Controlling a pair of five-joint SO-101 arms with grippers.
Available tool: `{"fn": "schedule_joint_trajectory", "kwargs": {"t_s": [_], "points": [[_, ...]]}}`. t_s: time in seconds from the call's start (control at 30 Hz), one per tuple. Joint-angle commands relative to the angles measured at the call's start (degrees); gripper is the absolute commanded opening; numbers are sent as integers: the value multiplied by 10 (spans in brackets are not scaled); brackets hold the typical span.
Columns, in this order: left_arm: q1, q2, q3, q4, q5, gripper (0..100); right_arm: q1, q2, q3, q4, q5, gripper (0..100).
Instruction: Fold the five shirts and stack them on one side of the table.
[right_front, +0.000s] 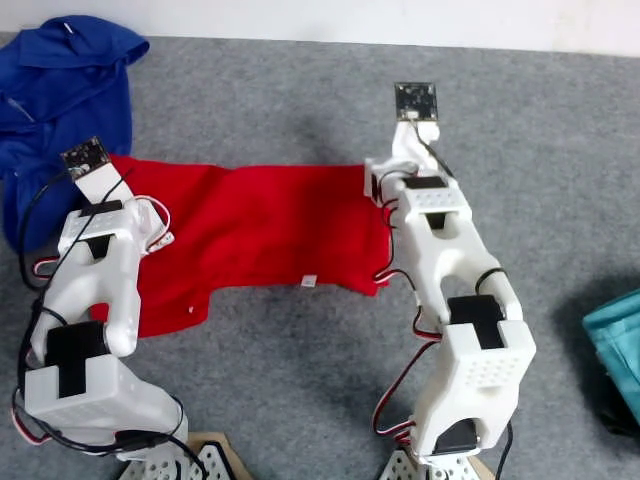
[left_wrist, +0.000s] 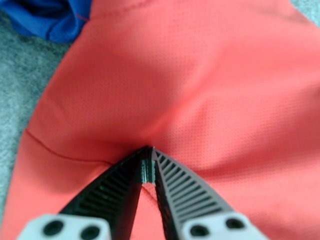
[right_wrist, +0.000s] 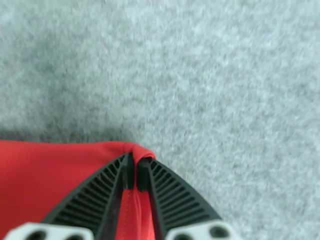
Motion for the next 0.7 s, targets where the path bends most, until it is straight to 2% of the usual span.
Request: {"fn": "schedule_joint_trajectory", "kwargs": {"t_s": [0.0, 0.17, 0.4, 0.57, 0.67], "points": [[-1, -2, -14, -8, 4, 7, 13, 21, -62, -7, -1, 8], [-4, -2, -14, -8, 4, 7, 19, 113, -185, 59, 33, 11], [-7, -2, -14, -8, 4, 7, 40, 201, -359, 193, 35, 15], [-5, -7, -14, -5, 4, 11, 30, 201, -435, 325, 37, 139], [-3, -9, -19, 6, 4, 11, 22, 200, -468, 385, 40, 161]]}}
